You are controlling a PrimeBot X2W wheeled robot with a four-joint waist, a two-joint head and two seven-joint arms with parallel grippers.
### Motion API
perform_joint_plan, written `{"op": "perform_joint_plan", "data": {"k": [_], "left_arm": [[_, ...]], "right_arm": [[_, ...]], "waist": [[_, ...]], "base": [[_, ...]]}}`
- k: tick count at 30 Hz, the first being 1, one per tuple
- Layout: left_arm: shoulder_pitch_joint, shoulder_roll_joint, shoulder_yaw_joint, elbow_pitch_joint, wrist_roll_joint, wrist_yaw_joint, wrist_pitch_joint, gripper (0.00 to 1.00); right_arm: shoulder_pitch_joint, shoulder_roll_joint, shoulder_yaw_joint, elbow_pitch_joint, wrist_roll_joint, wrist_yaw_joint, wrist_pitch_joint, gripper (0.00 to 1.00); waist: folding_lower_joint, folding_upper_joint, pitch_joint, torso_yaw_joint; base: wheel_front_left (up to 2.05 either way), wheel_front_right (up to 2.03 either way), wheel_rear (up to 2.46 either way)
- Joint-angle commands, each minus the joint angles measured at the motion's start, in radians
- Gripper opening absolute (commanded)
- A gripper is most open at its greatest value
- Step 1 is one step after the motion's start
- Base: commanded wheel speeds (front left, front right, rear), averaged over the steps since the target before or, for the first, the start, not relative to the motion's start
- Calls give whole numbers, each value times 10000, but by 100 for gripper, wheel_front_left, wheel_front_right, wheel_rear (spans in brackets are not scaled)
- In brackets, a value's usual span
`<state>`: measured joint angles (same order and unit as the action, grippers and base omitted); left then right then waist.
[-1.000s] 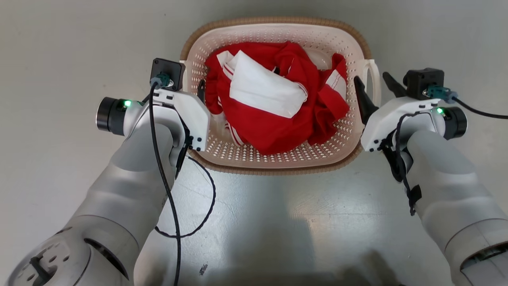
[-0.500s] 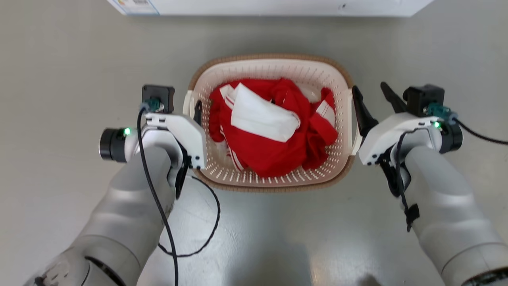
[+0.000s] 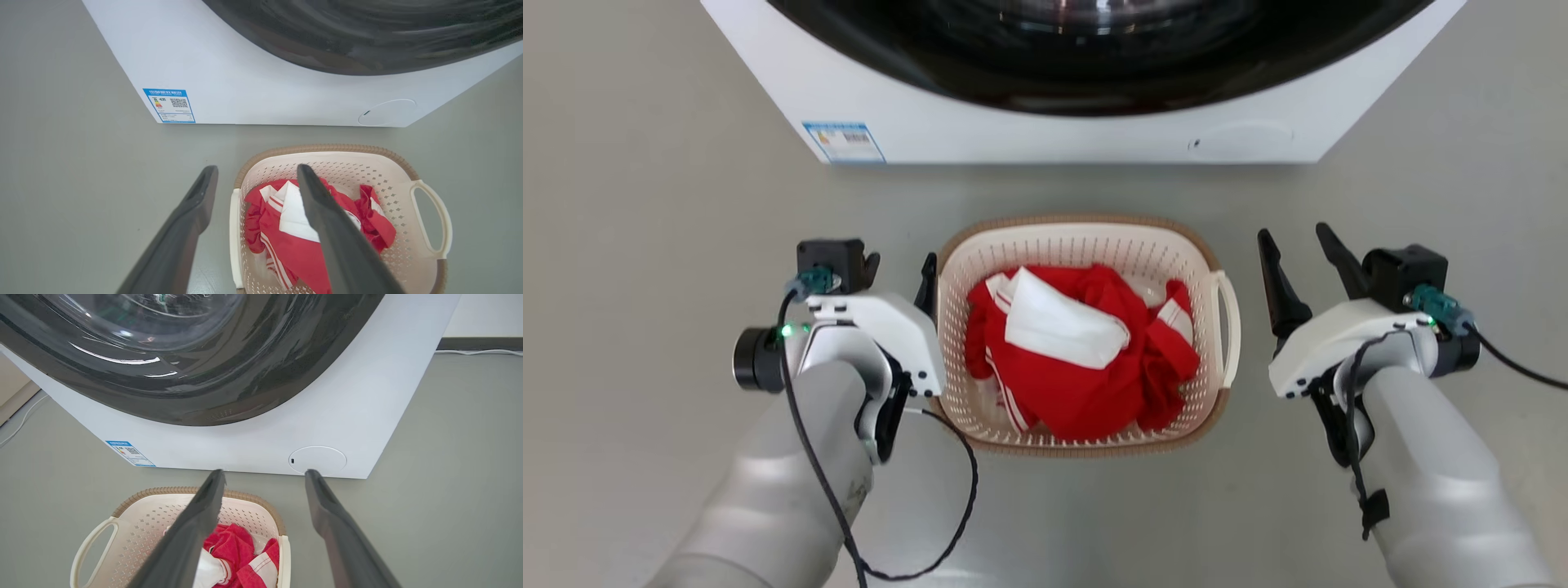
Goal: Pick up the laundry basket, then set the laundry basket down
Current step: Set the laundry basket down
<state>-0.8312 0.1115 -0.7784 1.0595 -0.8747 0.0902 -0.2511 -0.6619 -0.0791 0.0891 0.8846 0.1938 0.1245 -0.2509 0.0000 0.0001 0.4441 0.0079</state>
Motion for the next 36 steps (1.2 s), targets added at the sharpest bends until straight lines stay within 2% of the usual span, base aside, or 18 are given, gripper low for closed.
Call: {"op": "perform_joint_plan", "data": {"k": [1,7,22,28,36], "left_arm": [[248,328,467,-329,135,97,-105,100],[1326,489,1705,-1390,828,23,-106,100],[3915,558,4089,-3376,2672,-284,-106,100],[4943,428,4774,-3914,3230,-446,-106,100],[5653,328,5442,-4474,3788,-565,-106,100]], "right_arm": [[334,181,107,-334,-138,62,-108,100],[943,220,46,-838,-247,62,-108,100],[2721,105,448,-2172,-251,62,-109,100],[3493,124,477,-2490,-198,62,-109,100],[4026,14,391,-2968,-176,62,-109,100]], "waist": [[0,-1,-519,14],[0,-1,-1501,20],[0,-1,-3632,-16],[0,-1,-4427,-53],[0,-1,-4749,-208]], "base": [[0,0,0],[0,0,0],[0,0,0],[0,0,0],[0,0,0]]}}
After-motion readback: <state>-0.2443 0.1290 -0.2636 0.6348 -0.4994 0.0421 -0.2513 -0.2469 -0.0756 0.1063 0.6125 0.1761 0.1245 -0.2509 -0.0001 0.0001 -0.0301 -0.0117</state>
